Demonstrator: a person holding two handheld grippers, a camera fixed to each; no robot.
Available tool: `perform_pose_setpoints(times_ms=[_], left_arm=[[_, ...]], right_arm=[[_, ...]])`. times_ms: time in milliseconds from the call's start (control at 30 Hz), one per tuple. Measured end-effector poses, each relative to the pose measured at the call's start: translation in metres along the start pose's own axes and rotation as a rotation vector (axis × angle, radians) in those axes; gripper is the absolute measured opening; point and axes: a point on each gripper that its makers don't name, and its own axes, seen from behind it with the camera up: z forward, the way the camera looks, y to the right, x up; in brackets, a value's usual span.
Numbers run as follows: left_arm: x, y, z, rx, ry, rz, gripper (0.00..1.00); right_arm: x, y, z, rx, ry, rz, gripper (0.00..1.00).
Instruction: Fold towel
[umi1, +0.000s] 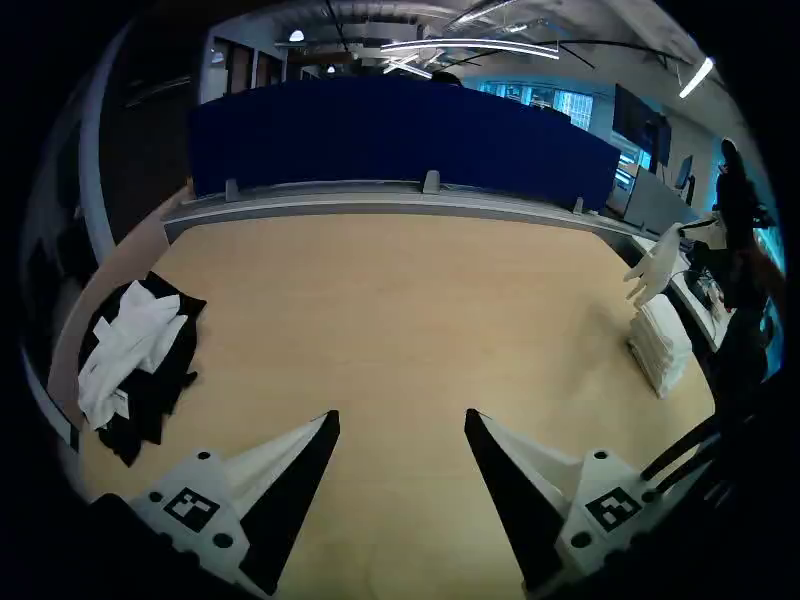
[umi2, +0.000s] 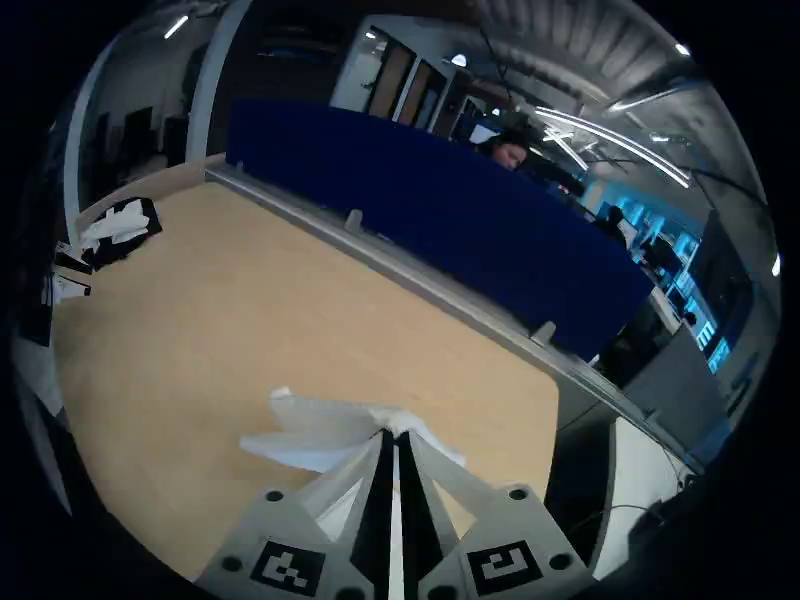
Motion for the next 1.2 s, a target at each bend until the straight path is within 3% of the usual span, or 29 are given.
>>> perform_pose_setpoints(times_ms=[300,567,900,1200], left_arm=[[0.001,0.011,0.001,-0.020,-0.006,0.014,0.93],[-0.003,0.019,0.002,-0.039,-0.015,0.020,0.93],[-0.006,0.023,-0.002,-0.048,-0.020,0.034,0.93],[-0.009,0.020,-0.006,-0.040,-0.023,0.035,0.93]], right_arm=[[-0.044,0.007,-0.023,-0.029,-0.043,0.030,0.03],[-0.092,0.000,-0.043,-0.052,-0.086,0.079,0.03],[-0.147,-0.008,-0.049,-0.085,-0.167,0.098,0.03],[-0.195,-0.005,-0.049,-0.123,-0.245,0.161,0.03]])
